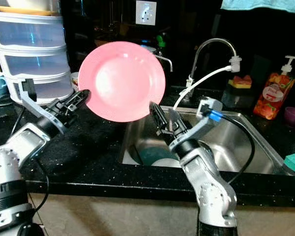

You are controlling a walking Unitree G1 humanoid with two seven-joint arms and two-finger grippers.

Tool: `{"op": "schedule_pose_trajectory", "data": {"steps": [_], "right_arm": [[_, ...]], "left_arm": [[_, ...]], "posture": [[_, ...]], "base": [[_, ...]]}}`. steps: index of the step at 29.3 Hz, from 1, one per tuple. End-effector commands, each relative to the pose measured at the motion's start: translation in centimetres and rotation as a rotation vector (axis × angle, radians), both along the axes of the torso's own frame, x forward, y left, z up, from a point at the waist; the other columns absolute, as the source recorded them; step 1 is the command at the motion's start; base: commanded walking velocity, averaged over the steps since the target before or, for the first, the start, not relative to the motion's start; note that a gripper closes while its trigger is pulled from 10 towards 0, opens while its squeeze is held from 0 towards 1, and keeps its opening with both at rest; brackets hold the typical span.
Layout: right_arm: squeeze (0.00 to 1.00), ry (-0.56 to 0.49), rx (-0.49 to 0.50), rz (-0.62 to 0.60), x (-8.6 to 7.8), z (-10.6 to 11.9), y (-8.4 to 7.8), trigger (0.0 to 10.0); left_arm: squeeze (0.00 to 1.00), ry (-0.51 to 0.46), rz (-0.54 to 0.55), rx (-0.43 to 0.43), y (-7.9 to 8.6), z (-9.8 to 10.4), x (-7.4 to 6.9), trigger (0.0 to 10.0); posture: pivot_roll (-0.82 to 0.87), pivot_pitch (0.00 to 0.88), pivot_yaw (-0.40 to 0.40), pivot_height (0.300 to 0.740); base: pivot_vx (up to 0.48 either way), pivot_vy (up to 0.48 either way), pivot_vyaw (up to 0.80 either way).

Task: Kitchen organization

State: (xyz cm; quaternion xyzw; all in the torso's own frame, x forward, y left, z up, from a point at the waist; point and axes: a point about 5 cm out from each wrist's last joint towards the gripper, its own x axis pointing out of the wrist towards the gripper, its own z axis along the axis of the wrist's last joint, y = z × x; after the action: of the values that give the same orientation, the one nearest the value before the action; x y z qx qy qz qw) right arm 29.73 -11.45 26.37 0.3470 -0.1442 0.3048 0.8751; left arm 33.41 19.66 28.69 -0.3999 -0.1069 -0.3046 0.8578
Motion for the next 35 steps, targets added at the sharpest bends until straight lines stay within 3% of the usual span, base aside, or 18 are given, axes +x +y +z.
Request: {"op": "schedule_pose_trajectory", "data": {"steps": [1,10,13,17,19,20,21,23,24,29,35], "right_arm": [[0.00,-0.027,0.026,0.029,-0.6,0.4,-0.2,10.0],[0.00,0.016,-0.004,0.076,-0.7,0.0,0.0,10.0],[0.00,0.035,-0.009,0.070,-0.6,-0.3,-0.1,10.0],[0.00,0.050,-0.014,0.041,-0.5,-0.5,-0.7,10.0],[0.00,0.046,-0.021,-0.011,-0.4,-0.5,-2.1,10.0],[0.00,0.046,-0.021,-0.011,-0.4,-0.5,-2.1,10.0],[0.00,0.052,-0.025,-0.049,-0.3,-0.7,-3.0,10.0],[0.00,0.057,-0.026,-0.062,-0.3,-0.7,-3.3,10.0],[0.00,0.076,-0.032,-0.104,-0.1,-1.1,-4.3,10.0],[0.00,0.096,-0.045,-0.123,0.0,-1.6,-4.7,10.0],[0.00,0.117,-0.042,-0.086,0.1,-2.0,-3.5,10.0]], "left_arm": [[0.00,-0.021,-0.038,0.007,-0.5,0.0,-0.3,10.0],[0.00,-0.063,-0.203,0.090,-3.3,-0.9,-1.6,10.0],[0.00,-0.067,-0.209,0.096,-3.7,-0.9,-1.7,10.0],[0.00,-0.048,-0.098,0.079,-2.9,-0.7,-0.9,10.0],[0.00,-0.027,0.063,0.039,-0.9,-0.4,0.0,10.0],[0.00,-0.027,0.063,0.039,-0.9,-0.4,0.0,10.0],[0.00,-0.013,0.150,-0.002,0.4,-0.2,0.5,10.0],[0.00,-0.009,0.171,-0.017,0.8,-0.2,0.6,10.0],[0.00,-0.004,0.183,-0.028,1.0,-0.3,0.6,10.0],[0.00,-0.031,0.115,-0.001,0.0,-0.2,0.2,10.0],[0.00,-0.053,-0.024,0.026,-2.4,-0.5,-0.4,10.0]], "posture": [[0.10,0.000,-0.092,0.740],[0.10,0.000,-0.089,0.740],[0.10,0.000,-0.089,0.740],[0.11,0.000,-0.092,0.740],[0.11,0.000,-0.092,0.740],[0.11,0.000,-0.092,0.740],[0.10,0.000,-0.092,0.740],[0.10,0.000,-0.092,0.740],[0.10,0.000,-0.091,0.740],[0.10,0.000,-0.088,0.740],[0.10,0.000,-0.084,0.740]], "base": [[0.000,0.000,0.00],[0.000,0.000,0.00],[0.000,0.000,0.00],[0.000,0.000,0.00],[0.000,0.000,0.00],[0.000,0.000,0.00],[0.000,0.000,0.00],[0.000,0.000,0.00],[0.000,0.000,0.00],[0.000,0.000,0.00],[0.000,0.000,0.00]]}}
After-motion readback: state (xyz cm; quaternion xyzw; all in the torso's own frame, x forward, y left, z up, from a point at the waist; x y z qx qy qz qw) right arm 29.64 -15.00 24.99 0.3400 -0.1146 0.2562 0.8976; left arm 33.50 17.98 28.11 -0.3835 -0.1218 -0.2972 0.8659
